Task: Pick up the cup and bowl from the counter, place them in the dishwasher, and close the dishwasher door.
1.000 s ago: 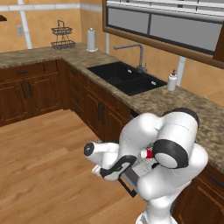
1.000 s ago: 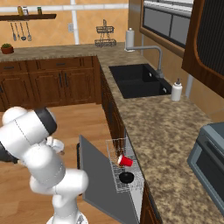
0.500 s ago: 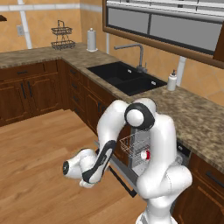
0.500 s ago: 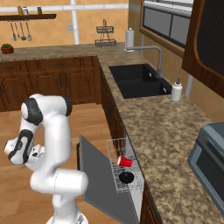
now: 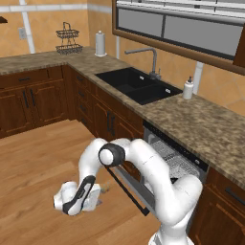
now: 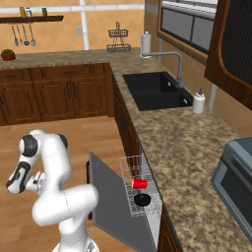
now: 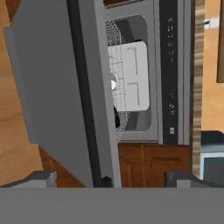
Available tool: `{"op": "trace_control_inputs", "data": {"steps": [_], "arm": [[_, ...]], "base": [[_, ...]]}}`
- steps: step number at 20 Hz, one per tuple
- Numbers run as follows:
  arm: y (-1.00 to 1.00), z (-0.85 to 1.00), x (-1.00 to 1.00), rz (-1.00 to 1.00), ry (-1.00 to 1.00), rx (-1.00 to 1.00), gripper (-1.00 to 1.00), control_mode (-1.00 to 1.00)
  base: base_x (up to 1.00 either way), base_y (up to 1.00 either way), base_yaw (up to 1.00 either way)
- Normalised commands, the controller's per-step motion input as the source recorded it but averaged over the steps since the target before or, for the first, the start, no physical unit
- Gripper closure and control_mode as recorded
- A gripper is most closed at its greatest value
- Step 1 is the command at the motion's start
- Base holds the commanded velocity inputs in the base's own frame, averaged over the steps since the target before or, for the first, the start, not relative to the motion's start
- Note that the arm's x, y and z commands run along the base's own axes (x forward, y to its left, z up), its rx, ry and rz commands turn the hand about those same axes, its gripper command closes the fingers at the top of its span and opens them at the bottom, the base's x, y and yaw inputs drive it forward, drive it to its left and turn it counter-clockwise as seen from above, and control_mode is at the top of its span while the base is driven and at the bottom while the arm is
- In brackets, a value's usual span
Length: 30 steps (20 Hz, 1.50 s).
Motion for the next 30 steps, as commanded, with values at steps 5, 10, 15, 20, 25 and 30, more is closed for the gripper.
{"op": "trace_control_inputs", "data": {"steps": [5,10,15,20,25,30], "arm": [[-0.01,-0.83,0.73,-0.16,-0.05,-0.31,-1.00,-1.00],[-0.22,-0.74,0.69,-0.12,-0.03,-0.22,-1.00,-1.00],[-0.30,-0.73,0.67,-0.05,0.00,-0.17,-1.00,-1.00],[-0.34,-0.67,0.63,-0.04,0.00,-0.16,-1.00,-1.00],[-0.31,-0.67,0.58,-0.04,0.00,-0.18,-1.00,-1.00],[-0.35,-0.46,0.64,-0.05,0.00,-0.18,-1.00,-1.00]], "base": [[0.00,0.00,0.00],[0.00,0.00,0.00],[0.00,0.00,0.00],[0.00,0.00,0.00],[0.00,0.00,0.00],[0.00,0.00,0.00]]}}
